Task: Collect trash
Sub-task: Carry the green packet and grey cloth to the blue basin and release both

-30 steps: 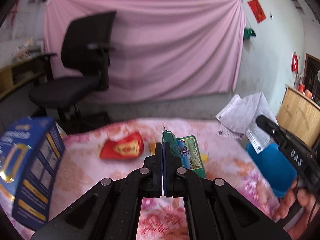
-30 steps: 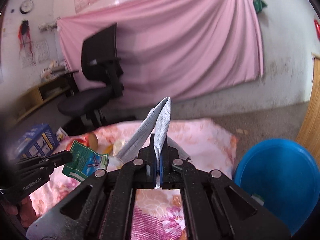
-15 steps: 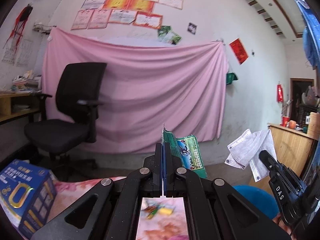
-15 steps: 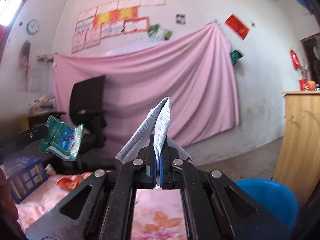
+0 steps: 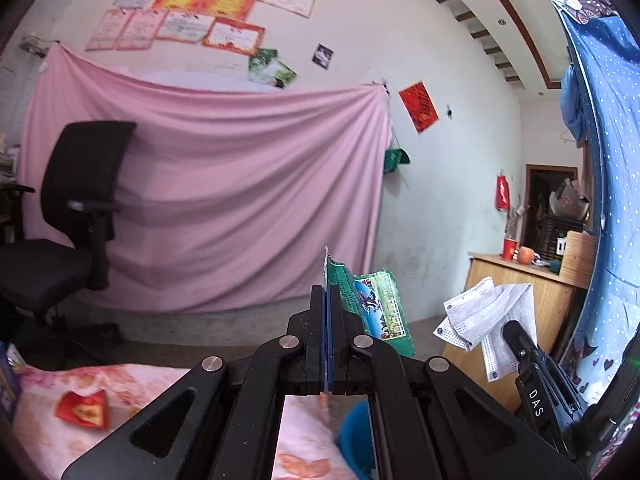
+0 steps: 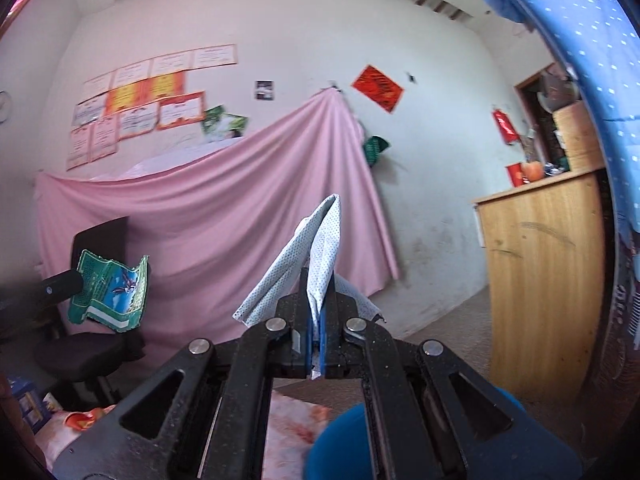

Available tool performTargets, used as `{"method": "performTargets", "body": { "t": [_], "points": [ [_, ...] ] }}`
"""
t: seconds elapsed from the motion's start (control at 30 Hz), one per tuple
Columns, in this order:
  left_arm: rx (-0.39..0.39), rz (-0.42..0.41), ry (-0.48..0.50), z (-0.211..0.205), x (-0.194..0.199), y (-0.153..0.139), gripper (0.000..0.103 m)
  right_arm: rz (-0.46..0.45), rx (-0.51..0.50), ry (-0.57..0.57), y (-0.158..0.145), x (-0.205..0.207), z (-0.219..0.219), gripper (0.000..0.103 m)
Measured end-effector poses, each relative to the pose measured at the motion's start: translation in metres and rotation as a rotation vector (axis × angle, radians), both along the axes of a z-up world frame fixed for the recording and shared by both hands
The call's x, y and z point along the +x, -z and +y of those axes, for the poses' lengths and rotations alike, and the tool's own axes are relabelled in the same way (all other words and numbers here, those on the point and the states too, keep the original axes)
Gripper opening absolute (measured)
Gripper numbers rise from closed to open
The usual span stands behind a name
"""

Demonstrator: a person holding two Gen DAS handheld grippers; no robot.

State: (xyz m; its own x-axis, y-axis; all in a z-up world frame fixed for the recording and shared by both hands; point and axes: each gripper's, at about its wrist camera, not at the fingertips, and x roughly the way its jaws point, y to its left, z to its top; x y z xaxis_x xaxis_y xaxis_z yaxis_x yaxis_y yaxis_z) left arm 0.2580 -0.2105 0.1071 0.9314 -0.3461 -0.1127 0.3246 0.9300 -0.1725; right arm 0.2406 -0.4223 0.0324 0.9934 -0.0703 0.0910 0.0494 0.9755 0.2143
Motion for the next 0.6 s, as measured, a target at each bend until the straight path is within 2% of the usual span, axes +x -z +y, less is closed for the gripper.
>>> {"method": "performTargets", "body": {
  "t": [0.27, 0.4, 0.6],
  "points": [
    [0.026, 0.136, 0.082, -0.031, 0.033, 0.019, 0.000, 0.090, 0.005, 0.038, 0.011, 0.005, -0.026, 0.032],
    [0.050, 0.210, 0.108, -0.047, 0.044, 0.031, 0.000, 0.177, -0.024, 0.047, 0.022, 0.013, -0.032, 0.032],
    [0.090, 0.354, 0.126, -0.067, 0.061, 0.046, 0.000, 0.303, 0.010, 0.060, 0.038, 0.027, -0.049, 0.034]
  ]
}}
